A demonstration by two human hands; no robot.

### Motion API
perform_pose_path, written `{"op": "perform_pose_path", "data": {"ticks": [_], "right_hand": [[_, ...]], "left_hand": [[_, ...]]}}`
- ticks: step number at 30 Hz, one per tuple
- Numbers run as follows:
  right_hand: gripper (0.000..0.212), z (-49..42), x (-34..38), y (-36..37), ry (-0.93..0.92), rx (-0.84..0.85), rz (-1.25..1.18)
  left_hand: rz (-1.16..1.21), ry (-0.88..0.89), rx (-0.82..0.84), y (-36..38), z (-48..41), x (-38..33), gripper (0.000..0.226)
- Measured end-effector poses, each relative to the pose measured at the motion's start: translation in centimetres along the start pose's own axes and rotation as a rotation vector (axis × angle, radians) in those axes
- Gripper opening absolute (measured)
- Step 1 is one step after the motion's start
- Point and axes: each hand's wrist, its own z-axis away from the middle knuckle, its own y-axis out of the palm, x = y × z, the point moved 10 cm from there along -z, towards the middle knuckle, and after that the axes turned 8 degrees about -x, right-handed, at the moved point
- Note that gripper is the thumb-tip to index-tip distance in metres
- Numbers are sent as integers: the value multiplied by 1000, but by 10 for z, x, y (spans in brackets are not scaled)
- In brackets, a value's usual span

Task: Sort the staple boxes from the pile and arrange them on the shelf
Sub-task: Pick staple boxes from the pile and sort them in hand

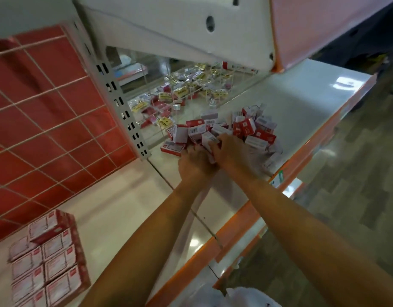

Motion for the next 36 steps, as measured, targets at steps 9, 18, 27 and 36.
{"op": "perform_pose_path", "data": {"ticks": [9,18,27,36], "right_hand": [[11,13,-11,2,4,156,-289],[24,33,-21,0,-78,137,-399],[34,73,5,0,-191,315,-448],[37,118,48,10,-110,546,-715]], "left_hand": [[147,-58,-148,-24,16,6,39],[338,-238,-158,-48,59,50,49],[618,-376,-231,-78,133,78,51],[955,-486,-204,-88,196,109,58]]}}
